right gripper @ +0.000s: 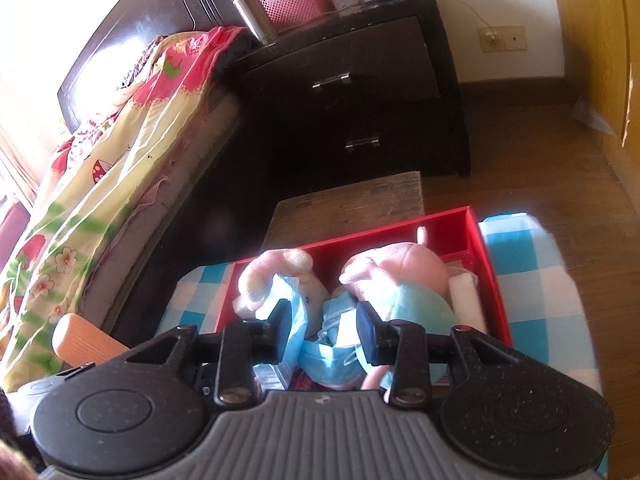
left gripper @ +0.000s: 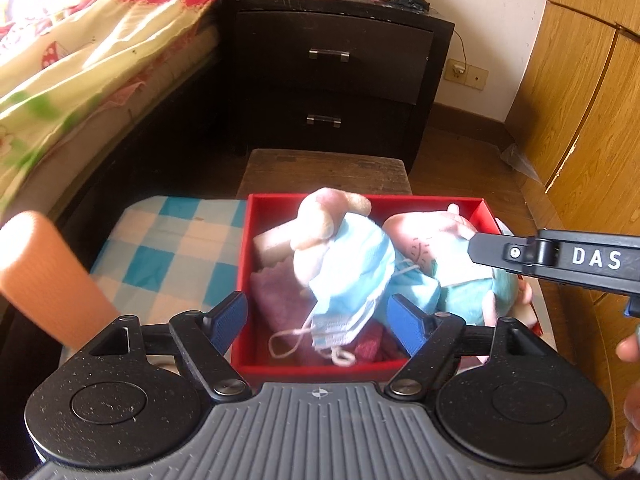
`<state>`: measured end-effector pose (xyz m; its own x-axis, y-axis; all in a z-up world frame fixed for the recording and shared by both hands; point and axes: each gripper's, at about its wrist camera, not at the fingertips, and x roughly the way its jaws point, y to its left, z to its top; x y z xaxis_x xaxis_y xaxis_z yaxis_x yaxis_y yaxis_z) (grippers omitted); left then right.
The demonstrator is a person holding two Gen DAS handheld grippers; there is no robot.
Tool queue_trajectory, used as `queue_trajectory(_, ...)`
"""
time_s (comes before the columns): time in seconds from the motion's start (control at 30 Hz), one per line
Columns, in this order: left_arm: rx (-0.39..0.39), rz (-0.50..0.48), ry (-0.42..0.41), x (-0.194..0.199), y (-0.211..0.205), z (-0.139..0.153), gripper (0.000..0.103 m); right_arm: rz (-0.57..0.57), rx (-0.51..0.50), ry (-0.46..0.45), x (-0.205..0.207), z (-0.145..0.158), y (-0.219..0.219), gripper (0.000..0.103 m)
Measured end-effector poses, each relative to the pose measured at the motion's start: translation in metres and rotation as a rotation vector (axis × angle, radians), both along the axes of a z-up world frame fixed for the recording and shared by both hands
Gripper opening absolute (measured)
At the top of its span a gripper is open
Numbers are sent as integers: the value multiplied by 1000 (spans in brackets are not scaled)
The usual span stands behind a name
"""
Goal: Organize soft objects
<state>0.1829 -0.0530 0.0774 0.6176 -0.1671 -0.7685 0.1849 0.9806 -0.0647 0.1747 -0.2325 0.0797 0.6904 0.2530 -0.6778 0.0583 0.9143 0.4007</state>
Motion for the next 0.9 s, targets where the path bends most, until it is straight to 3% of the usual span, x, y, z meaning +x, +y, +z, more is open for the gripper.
queue_trajectory(0.37,8,-13,-34,-29,-1,7,77,0,-84,-12,-43,9,5,18)
queue_trajectory(0.9,54,-56,-109,-62,-15,17,78,-15,-96,-52,-87,15,-9,20)
